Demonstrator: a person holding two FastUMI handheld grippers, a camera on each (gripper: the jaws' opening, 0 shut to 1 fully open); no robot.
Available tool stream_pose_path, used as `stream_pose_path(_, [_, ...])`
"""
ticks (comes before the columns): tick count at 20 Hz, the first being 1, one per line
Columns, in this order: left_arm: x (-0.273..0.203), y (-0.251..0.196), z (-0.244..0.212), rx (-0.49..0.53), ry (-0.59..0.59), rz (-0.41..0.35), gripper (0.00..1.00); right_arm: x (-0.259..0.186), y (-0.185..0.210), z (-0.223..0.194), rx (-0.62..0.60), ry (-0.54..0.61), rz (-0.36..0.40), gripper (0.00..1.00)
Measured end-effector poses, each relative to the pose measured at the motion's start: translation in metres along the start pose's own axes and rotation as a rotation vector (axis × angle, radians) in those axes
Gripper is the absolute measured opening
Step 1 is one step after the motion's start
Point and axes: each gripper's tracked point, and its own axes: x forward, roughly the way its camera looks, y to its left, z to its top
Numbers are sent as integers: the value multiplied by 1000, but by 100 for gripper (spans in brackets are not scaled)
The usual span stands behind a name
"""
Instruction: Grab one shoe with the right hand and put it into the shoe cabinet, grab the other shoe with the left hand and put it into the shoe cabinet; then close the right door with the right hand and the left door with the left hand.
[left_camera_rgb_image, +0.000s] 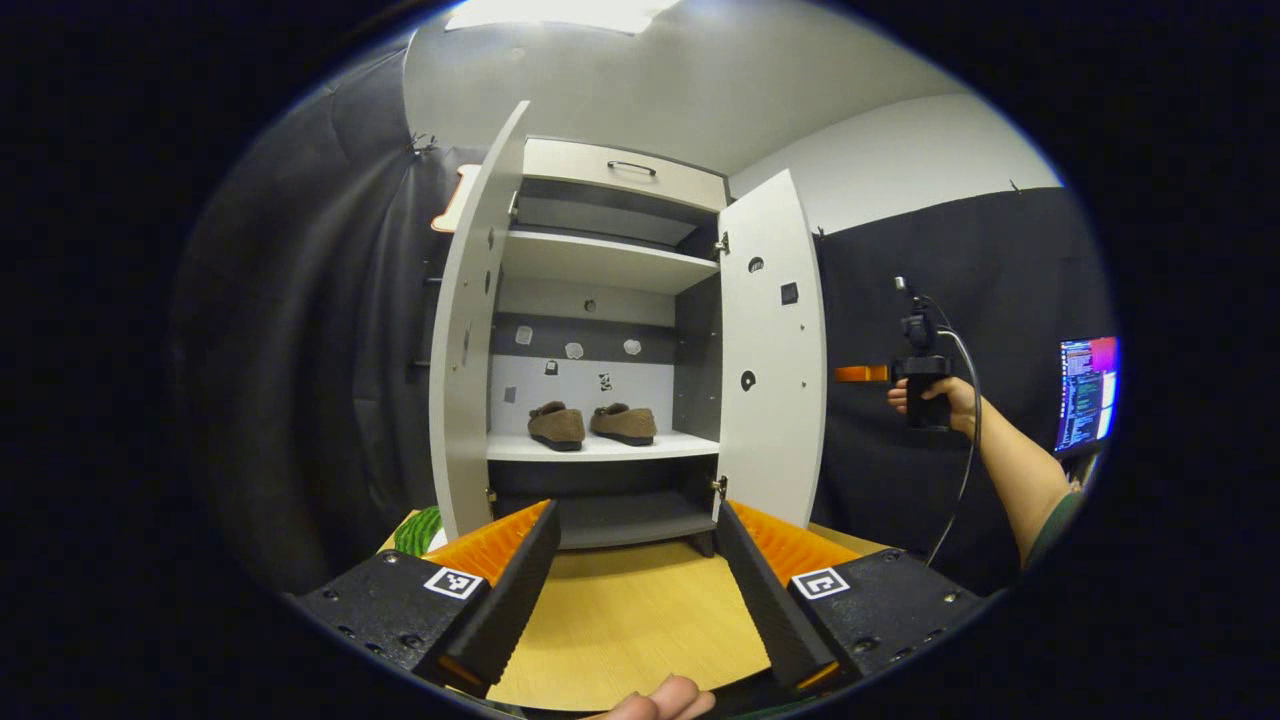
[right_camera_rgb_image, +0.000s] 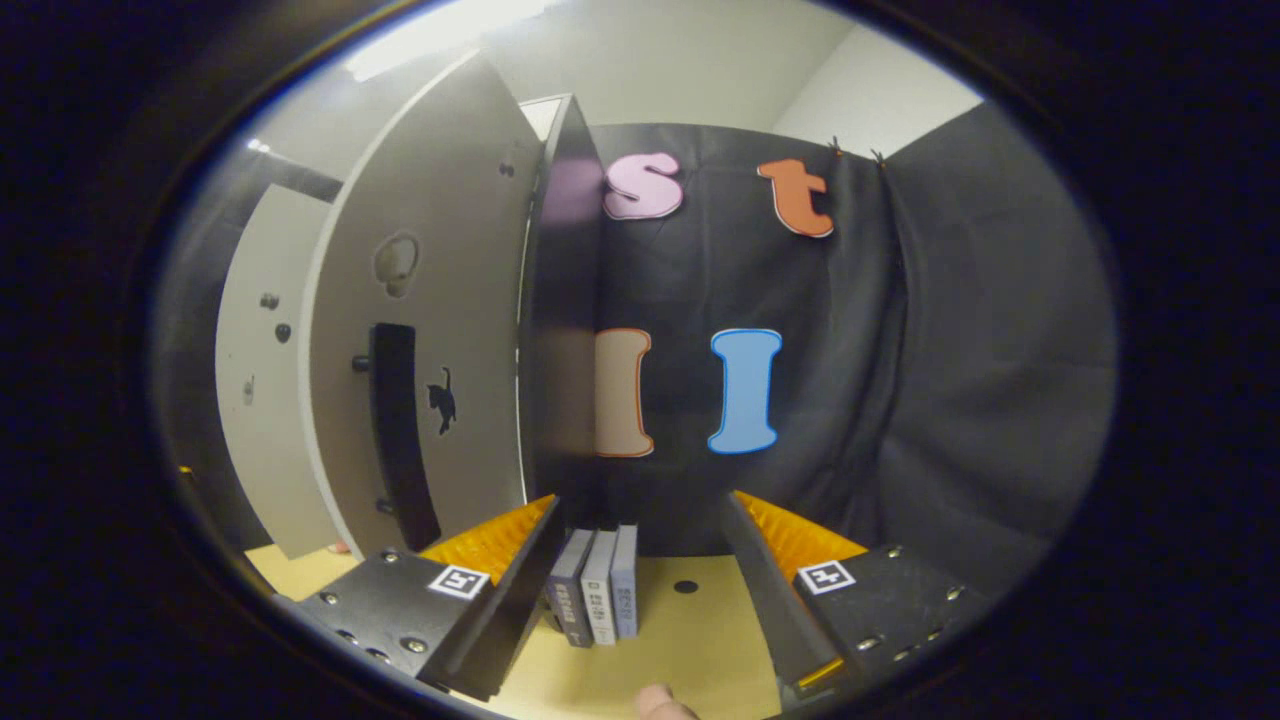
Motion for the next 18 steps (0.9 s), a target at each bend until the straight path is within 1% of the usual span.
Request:
stream_pose_path(1, [-1, 6, 1, 6, -4, 15, 97, 3, 5, 3, 8, -2, 12, 96])
stream_pose_path(4, [-2, 15, 3, -4, -16, 38, 97, 13, 21, 5, 9, 9, 28, 96])
stream_pose_path(5, [-3, 21, 2, -5, -15, 55, 96, 16, 27, 4, 9, 17, 30, 94])
stream_pose_path(6, [-3, 27, 2, -7, -14, 71, 98, 17, 33, 3, 13, 29, 32, 96])
stream_pose_path(7, [-3, 31, 1, -15, -17, 79, 98, 16, 44, 2, 19, 33, 56, 96])
stream_pose_path(8, [-2, 34, -1, -25, -12, 83, 97, 14, 60, 2, 19, 34, 101, 96])
stream_pose_path(9, [-2, 40, -8, -27, 3, 95, 97, 19, 62, 2, -8, 24, 91, 94])
stream_pose_path(10, [-2, 47, -13, -24, 16, 117, 100, 15, 64, 8, -30, 15, 74, 93])
stream_pose_path(11, [-2, 53, -15, -24, 22, 138, 97, 11, 64, 7, -38, 15, 64, 92])
stream_pose_path(12, [-1, 57, -16, -26, 23, 154, 97, 11, 65, 5, -31, 23, 59, 89])
stream_pose_path(13, [1, 61, -16, -22, 9, 166, 97, 10, 67, 4, -26, 28, 54, 93])
stream_pose_path(14, [4, 62, -18, -16, 2, 165, 97, 9, 68, 5, -28, 28, 48, 90])
stream_pose_path(15, [6, 62, -26, -16, 10, 163, 97, 9, 69, 6, -28, 26, 43, 93])
stream_pose_path(16, [7, 64, -33, -20, 26, 165, 96, 9, 72, 6, -23, 24, 42, 93])
stream_pose_path(18, [8, 67, -39, -39, 39, 179, 97, 9, 86, 6, -15, 21, 65, 92])
